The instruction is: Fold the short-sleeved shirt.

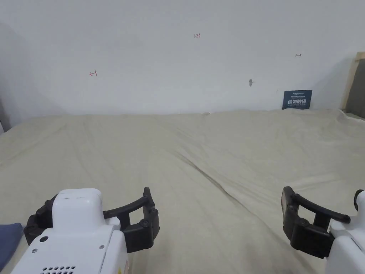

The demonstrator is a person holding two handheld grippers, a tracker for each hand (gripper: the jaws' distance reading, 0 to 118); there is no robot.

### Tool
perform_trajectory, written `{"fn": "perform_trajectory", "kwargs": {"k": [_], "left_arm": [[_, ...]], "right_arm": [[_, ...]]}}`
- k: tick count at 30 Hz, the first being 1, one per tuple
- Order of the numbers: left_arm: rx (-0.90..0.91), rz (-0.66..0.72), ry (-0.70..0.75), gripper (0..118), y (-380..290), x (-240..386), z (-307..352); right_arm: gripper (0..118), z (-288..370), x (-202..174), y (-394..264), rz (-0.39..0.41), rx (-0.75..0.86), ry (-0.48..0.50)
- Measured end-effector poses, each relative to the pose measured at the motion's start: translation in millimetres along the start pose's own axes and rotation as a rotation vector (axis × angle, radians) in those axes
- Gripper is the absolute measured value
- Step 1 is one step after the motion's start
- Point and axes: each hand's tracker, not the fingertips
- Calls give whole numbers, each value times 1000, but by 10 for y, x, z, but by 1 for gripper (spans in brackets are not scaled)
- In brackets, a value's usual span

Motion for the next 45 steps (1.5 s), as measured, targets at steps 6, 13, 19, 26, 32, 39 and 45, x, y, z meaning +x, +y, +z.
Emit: {"fn": "perform_trajectory", "kwargs": {"k": [6, 13, 19, 26, 32, 39, 45], "left_arm": [[-4, -20, -11, 118, -21, 36, 2], [-8, -47, -20, 118, -46, 91, 11], [-12, -43, -17, 118, -40, 91, -2], [-11, -35, -5, 118, -22, 81, -3], [-17, -35, -3, 118, -35, 87, -4], [-25, -34, -4, 118, -47, 96, -11], [-19, -54, -6, 118, -35, 101, -5]], "right_arm": [[103, -13, 34, 3, -44, -20, -8], [103, -23, 32, 30, -27, -32, -45], [103, -15, 113, 25, -93, -31, -20], [103, -35, 132, 21, -98, -39, -50], [103, -38, 153, 16, -104, -44, -64], [103, -13, 151, 20, -88, -23, -66], [103, -13, 120, 29, -67, -17, -63]]}}
